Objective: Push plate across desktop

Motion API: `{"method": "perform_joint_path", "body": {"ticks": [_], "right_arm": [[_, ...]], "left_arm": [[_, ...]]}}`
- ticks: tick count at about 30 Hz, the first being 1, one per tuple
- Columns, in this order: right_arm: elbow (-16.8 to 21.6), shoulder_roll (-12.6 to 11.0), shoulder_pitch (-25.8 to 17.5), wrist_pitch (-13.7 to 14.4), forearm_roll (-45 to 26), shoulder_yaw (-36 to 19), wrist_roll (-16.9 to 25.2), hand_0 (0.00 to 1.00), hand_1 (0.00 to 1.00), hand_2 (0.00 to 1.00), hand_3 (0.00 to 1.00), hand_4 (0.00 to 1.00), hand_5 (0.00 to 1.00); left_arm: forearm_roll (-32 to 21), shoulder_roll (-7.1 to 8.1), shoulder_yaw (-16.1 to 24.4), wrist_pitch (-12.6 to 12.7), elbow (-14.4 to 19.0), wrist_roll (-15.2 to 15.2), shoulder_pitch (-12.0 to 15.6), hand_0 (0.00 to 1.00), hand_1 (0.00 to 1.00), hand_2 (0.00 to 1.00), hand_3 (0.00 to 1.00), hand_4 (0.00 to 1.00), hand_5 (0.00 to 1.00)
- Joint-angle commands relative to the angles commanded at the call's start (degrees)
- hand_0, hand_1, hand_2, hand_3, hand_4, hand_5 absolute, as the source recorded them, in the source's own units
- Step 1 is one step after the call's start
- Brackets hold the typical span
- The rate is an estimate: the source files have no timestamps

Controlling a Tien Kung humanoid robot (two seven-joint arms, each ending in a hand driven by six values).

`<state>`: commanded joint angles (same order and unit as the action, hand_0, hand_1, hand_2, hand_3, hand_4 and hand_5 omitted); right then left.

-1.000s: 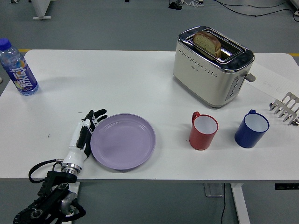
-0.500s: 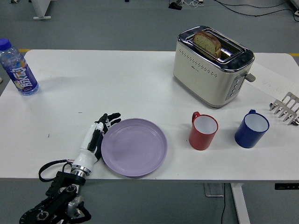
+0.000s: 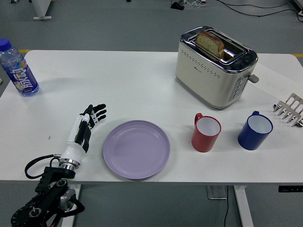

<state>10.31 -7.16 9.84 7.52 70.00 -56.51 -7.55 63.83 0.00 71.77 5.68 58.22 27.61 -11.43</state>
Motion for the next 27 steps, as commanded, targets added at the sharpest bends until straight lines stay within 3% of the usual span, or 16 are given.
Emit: {"method": "perform_joint_path", "body": {"ticks": [3,12,18,27], "right_arm": [[0.0,-0.02,0.02,0.02,0.16,-0.17,-0.02,0.652,0.613,0.685,0.627,0.223,0.138],[0.0,-0.08,0.1,0.11,0.73,-0.8,-0.09,0.652,0.612,0.685,0.626,0.224,0.137],[0.0,-0.04,0.19,0.18,0.64,-0.9,-0.07,0.652,0.613,0.685,0.626,0.224,0.137],[0.0,0.09,0.4,0.16,0.46,-0.86,-0.13,0.652,0.613,0.685,0.626,0.223,0.139]], "left_arm": [[1.06,0.07,3.07,-0.12,0.56,-0.44,0.0,0.744,0.781,0.789,0.681,0.585,0.998],[2.97,2.53,13.16,-1.05,3.97,-1.85,1.24,0.732,0.766,0.762,0.671,0.591,0.998],[3.8,2.61,20.34,-1.46,6.17,-2.02,2.15,0.729,0.764,0.762,0.67,0.592,0.998],[4.22,3.71,30.99,-2.04,6.23,-2.88,2.72,0.733,0.767,0.76,0.669,0.593,0.998]]}}
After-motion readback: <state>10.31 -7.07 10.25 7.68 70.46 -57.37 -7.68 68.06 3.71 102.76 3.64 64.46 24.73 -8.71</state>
